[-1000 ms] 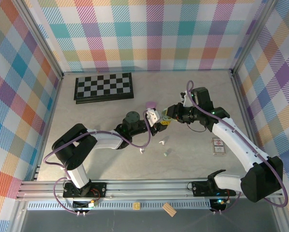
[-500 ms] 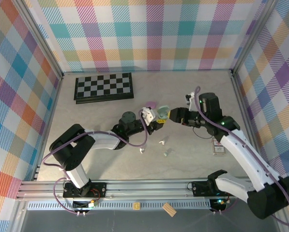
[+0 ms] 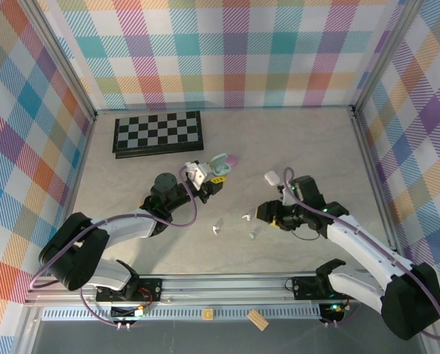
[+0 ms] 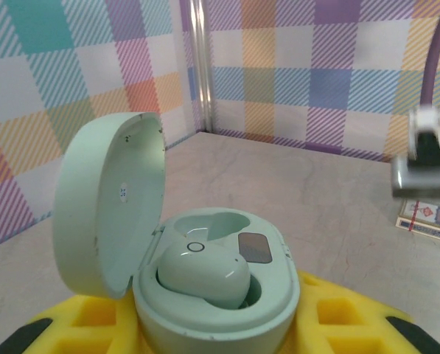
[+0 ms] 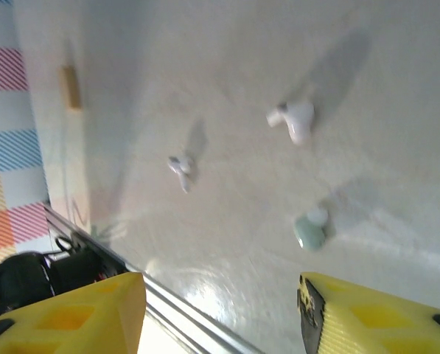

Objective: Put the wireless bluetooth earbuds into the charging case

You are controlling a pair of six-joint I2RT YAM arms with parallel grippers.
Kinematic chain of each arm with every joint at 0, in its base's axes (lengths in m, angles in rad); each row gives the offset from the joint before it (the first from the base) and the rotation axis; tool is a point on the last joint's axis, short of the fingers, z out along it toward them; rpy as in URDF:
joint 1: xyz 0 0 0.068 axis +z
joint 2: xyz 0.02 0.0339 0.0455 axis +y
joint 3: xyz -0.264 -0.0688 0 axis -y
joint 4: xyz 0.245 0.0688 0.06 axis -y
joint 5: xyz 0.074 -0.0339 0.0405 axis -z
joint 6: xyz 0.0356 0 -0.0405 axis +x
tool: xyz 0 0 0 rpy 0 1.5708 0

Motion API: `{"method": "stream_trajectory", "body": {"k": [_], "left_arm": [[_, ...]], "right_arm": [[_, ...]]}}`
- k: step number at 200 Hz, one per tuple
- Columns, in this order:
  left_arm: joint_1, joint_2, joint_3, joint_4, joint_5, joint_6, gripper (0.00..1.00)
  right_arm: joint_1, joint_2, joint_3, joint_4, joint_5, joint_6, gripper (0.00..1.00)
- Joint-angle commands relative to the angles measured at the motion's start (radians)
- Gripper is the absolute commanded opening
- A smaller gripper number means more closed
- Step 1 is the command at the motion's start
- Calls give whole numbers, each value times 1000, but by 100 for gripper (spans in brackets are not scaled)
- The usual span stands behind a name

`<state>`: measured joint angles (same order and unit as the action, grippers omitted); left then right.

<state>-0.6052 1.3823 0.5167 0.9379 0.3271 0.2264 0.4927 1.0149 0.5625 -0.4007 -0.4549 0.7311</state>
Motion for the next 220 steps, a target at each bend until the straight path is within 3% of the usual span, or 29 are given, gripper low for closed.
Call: {"method": "stream_trajectory", "body": {"k": [1, 43, 70, 110, 169, 220], "left_arm": [[33, -65, -27, -20, -4, -16, 29], [79, -144, -52, -47, 12, -42, 29], [87, -166, -50, -81, 19, -38, 29], [88, -171, -40, -99, 32, -36, 29], [88, -180, -37, -107, 44, -38, 30], [88, -173, -37, -102, 51, -42, 30]], "right_arm": [[76, 45, -51, 123, -33, 118, 57], [233, 160, -91, 299, 25, 235, 58], [280, 242, -83, 350, 64, 269, 58], [280, 297, -53, 304, 140, 259, 57], [253, 250, -43, 204, 306, 238, 56], [170, 272, -24, 292, 270, 190, 56]]}}
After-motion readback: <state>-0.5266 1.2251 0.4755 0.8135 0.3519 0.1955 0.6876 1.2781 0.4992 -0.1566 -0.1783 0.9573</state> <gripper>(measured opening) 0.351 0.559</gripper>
